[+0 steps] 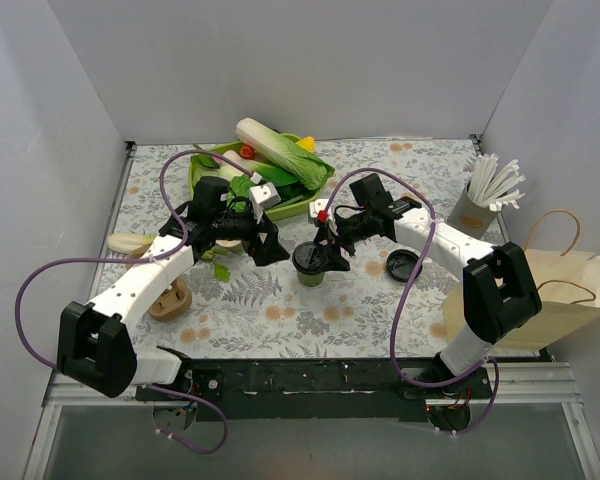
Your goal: Pack the takeout coffee
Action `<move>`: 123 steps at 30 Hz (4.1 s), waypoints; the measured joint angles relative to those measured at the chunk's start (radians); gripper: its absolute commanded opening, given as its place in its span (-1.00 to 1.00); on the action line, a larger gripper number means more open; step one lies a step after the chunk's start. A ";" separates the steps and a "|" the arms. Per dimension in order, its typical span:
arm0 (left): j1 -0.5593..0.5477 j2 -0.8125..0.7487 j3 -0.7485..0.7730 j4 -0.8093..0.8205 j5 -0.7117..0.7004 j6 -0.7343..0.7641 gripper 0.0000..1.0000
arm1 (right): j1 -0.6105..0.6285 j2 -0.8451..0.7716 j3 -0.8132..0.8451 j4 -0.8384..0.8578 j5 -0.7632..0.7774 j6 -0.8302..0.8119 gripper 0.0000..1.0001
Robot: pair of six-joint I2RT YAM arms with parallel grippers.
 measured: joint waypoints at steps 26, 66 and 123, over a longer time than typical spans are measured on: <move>0.000 -0.064 0.000 -0.001 -0.074 -0.115 0.75 | 0.020 -0.010 0.007 -0.048 0.033 0.053 0.71; 0.014 -0.058 0.000 0.016 -0.108 -0.151 0.81 | -0.262 0.344 0.415 0.175 0.435 0.294 0.96; 0.563 0.190 0.295 -0.839 -0.834 -0.217 0.09 | -0.275 -0.054 0.249 -0.062 0.327 0.608 0.96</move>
